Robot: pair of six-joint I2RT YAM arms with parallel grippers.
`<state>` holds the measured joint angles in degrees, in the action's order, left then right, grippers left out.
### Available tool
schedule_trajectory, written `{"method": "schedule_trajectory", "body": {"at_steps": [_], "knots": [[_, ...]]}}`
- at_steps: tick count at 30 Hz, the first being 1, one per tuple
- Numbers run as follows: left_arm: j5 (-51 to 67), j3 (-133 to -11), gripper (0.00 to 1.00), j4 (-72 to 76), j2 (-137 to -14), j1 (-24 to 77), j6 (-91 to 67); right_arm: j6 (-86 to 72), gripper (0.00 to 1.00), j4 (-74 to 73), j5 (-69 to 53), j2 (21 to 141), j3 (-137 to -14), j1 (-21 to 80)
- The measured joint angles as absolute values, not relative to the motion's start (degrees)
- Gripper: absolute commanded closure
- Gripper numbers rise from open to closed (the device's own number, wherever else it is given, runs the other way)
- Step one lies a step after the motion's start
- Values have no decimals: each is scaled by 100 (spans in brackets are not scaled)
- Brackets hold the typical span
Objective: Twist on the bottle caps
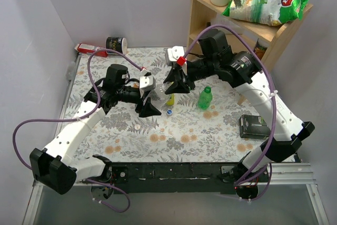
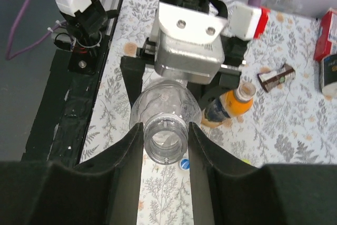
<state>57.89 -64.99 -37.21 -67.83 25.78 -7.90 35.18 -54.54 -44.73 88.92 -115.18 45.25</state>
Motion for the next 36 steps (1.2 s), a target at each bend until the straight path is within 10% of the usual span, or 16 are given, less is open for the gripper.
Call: {"method": "schedule_trajectory", "body": {"at_steps": [10, 18, 27, 36], "knots": [[4401, -5905, 99, -3033, -5334, 2491, -2169, 2740, 36, -5183, -3682, 8453, -11107, 3516], [2934, -6659, 100, -2471, -5002, 1022, -3387, 3675, 19, -5258, -3889, 8639, -10254, 3208], [2283, -6980, 100, -2060, -4812, -598, -4405, 6038, 46, -5363, -3275, 9767, -9225, 4209], [2193, -6978, 100, -2220, -4560, -701, -4554, 7242, 52, -5293, -2434, 11093, -9183, 4445]]}}
